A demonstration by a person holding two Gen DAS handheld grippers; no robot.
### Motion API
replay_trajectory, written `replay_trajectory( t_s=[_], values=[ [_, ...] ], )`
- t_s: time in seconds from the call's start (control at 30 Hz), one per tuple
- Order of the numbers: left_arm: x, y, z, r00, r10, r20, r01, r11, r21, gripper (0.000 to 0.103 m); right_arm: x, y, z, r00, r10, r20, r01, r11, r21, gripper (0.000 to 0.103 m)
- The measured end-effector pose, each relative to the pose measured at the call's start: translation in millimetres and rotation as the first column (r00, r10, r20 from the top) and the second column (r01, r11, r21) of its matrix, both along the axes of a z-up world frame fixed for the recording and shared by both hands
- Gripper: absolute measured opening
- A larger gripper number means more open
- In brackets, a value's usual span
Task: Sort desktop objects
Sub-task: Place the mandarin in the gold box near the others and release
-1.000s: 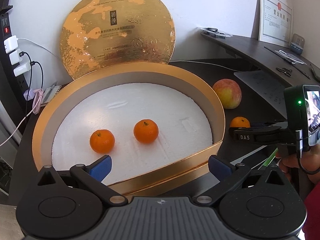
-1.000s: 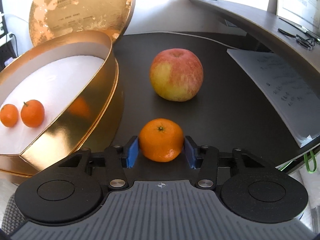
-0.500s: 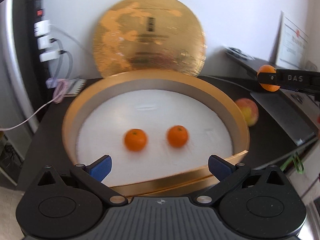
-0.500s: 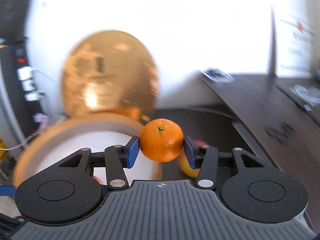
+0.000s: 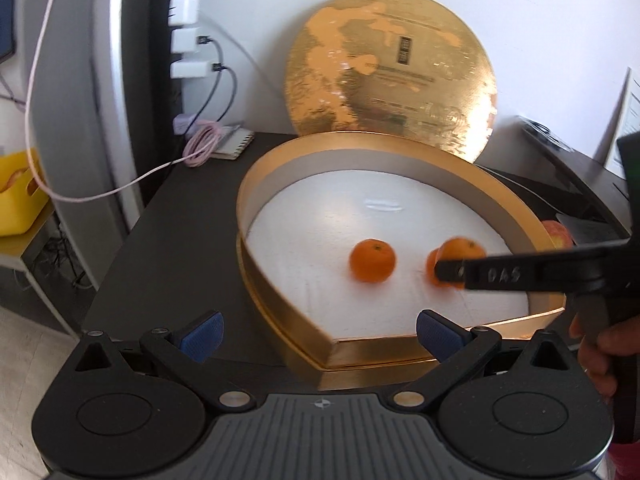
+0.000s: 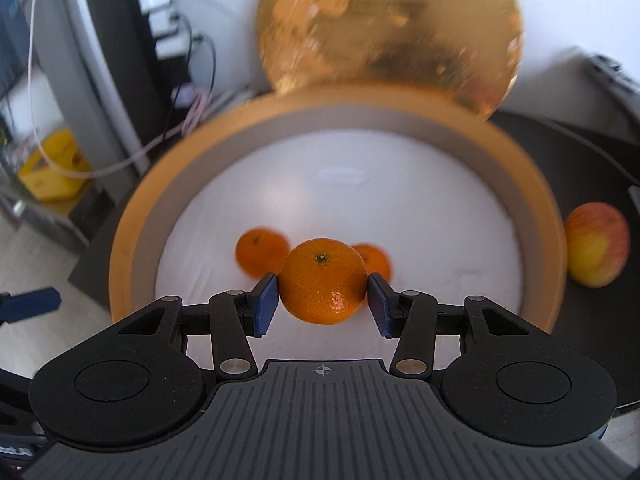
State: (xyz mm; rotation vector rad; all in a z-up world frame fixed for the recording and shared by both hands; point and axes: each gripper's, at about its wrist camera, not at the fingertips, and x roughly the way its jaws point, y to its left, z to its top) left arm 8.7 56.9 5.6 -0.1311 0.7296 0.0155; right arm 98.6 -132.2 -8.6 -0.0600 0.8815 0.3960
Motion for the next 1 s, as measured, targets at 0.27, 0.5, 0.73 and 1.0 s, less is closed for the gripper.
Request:
replay_trajectory(
  t_s=[0.27,0.5,0.73,1.0],
  values=[
    [-2,10,-4,0.999,0.031,-0.017,-0.031,0.999,-0.008,0.102,17,19,-29,0.995,0.028,-0.1,-0.032,0.999,-0.037,0.05],
    [-3,10,-4,0.999,0.03,-0.017,-0.03,1.0,-0.001,0.102,16,29,-34,0.994,0.062,-0.087,-0.07,0.993,-0.099,0.059],
    [-3,0,-1,1.0,0.003,-0.008,-0.003,1.0,0.016,0.102,-7,10,2,0.999,0.028,0.031,-0.026,0.998,-0.061,0.07],
    [-2,-31,5,0.995,-0.096,0.023,0.094,0.995,0.045,0.102,-54,-47,39,0.97,-0.107,0.218,0.098,0.994,0.053,0.076]
  ],
)
